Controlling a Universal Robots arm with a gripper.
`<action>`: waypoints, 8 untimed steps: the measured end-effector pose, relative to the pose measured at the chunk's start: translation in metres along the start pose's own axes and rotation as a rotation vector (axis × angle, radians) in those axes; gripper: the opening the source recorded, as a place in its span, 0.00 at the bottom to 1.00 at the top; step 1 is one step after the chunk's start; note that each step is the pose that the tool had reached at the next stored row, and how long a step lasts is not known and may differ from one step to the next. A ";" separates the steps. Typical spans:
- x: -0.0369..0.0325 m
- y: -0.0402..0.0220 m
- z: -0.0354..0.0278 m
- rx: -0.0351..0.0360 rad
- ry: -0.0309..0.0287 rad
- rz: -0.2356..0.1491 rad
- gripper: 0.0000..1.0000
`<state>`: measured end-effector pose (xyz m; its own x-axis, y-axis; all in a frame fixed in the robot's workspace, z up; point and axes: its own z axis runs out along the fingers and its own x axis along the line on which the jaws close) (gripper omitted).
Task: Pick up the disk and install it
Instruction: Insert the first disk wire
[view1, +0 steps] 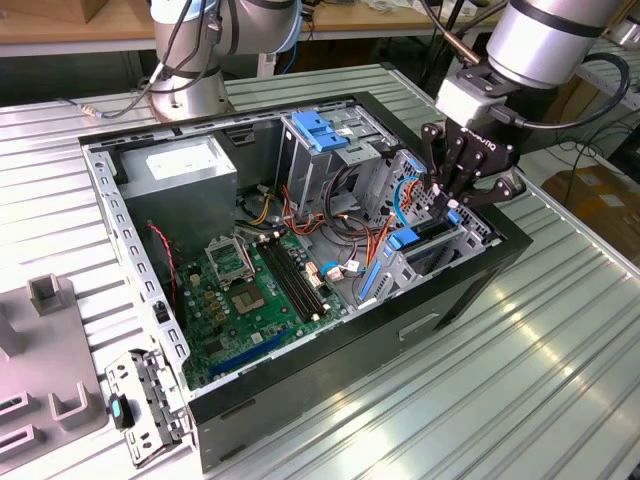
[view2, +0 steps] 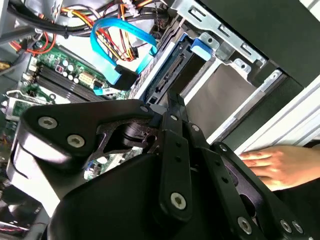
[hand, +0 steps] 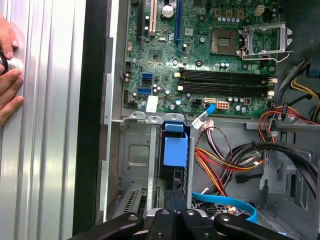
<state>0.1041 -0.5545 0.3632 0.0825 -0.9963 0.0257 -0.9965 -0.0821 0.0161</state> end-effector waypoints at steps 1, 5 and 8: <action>0.0000 0.0000 -0.0002 0.0003 0.0000 -0.013 0.11; 0.0000 0.0001 -0.0032 0.0005 0.0004 -0.030 0.11; 0.0002 0.0002 -0.0077 -0.0003 0.0004 -0.040 0.11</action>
<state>0.1040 -0.5545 0.3709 0.1219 -0.9922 0.0255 -0.9924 -0.1215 0.0174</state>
